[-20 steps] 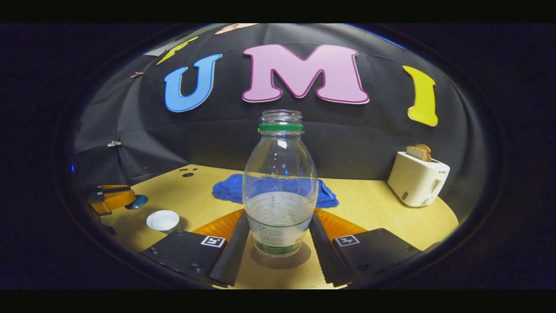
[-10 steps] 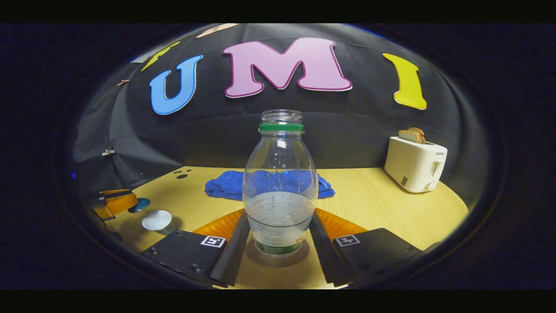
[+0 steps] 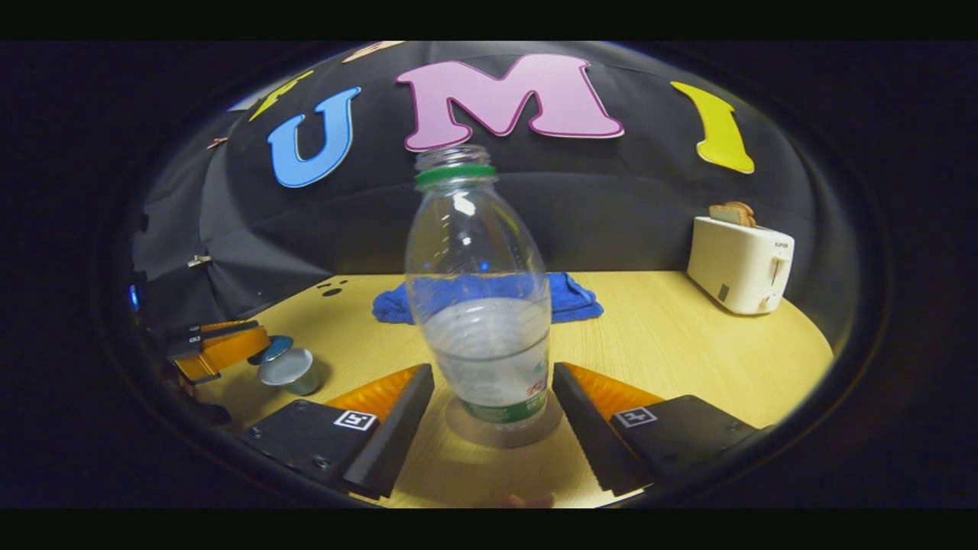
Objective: Open the teacup lid with one hand, grasp the water bottle and pour water into the teacup with the other hand; after pouring, place the water bottle on the coaster and then close the teacup lid.
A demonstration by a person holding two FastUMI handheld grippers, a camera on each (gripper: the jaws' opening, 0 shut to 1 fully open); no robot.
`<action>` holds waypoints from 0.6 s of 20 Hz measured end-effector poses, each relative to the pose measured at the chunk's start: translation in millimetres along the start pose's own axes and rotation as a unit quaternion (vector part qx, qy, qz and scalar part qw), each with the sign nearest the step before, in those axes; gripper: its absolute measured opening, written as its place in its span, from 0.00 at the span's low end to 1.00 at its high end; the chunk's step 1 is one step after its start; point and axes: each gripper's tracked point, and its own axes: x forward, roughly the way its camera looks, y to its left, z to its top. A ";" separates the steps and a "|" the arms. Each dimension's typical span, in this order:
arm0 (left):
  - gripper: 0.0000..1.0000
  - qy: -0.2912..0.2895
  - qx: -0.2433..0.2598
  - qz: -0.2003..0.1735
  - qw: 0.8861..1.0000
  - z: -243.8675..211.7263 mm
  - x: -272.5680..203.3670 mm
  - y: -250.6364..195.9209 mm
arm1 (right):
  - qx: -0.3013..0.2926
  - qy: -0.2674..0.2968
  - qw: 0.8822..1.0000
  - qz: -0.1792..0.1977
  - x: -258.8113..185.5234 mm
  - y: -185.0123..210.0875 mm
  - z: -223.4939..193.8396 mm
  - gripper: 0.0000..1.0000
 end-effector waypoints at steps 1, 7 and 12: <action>0.31 0.002 -0.001 -0.002 1.000 -1.3 0.1 -2.3 | 0.006 0.005 1.000 -0.002 -3.4 -1.6 -4.5 0.98; 0.31 0.014 -0.009 -0.005 1.000 -16.8 2.5 -8.2 | 0.018 0.023 0.999 -0.014 -25.9 -15.3 -19.8 0.98; 0.32 0.012 0.000 -0.012 1.000 -20.6 4.4 -13.3 | 0.021 0.016 0.999 -0.020 -30.5 -19.8 -14.3 0.98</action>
